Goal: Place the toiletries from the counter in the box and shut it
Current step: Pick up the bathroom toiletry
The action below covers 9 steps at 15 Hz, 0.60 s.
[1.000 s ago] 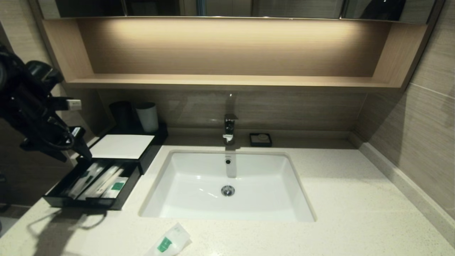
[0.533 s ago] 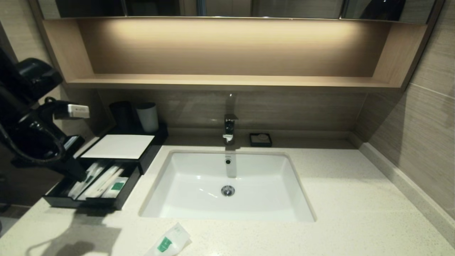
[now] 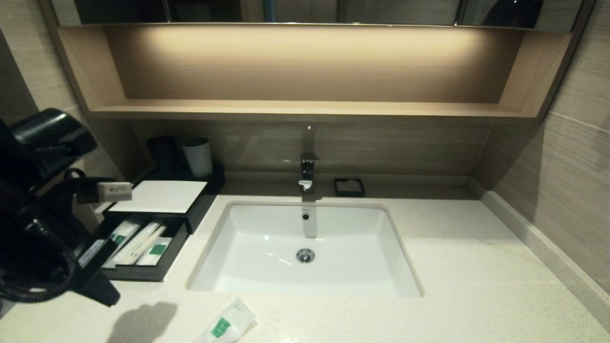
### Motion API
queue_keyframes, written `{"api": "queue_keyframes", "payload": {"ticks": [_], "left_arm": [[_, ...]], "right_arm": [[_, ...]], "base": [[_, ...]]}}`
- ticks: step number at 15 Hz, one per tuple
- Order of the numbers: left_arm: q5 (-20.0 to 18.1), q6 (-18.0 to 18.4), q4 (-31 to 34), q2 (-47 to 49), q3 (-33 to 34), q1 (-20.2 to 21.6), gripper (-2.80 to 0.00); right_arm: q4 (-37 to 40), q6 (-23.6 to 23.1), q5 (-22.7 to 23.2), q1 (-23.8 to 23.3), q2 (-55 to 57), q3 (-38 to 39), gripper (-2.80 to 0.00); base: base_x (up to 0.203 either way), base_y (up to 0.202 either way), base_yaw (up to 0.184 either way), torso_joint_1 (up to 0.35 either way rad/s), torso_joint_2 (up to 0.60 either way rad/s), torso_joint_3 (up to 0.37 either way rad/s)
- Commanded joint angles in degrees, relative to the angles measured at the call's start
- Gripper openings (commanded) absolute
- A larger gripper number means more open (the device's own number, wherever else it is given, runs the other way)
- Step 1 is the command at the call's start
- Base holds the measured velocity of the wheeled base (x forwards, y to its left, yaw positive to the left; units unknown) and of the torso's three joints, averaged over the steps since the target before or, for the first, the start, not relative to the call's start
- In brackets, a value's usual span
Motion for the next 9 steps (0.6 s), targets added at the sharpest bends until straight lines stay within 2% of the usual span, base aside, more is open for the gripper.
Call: {"api": "queue_keyframes", "payload": {"ticks": [1, 4, 9], "left_arm": [[0.4, -2.9, -3.5, -2.6, 6.5, -2.6, -2.8], [1.3, -4.3, -7.7, -3.4, 12.3, -4.1, -2.8], [5.0, -5.9, -15.4, -4.4, 20.2, -7.7, -2.8]], "right_arm": [[0.0, 0.0, 0.0, 0.0, 0.0, 0.1, -2.8], [0.0, 0.0, 0.0, 0.0, 0.0, 0.1, -2.8], [0.0, 0.0, 0.0, 0.0, 0.0, 0.1, -2.8]], "base": [[0.0, 0.0, 0.0, 0.0, 0.0, 0.0], [0.0, 0.0, 0.0, 0.0, 0.0, 0.0], [0.0, 0.0, 0.0, 0.0, 0.0, 0.0]]}}
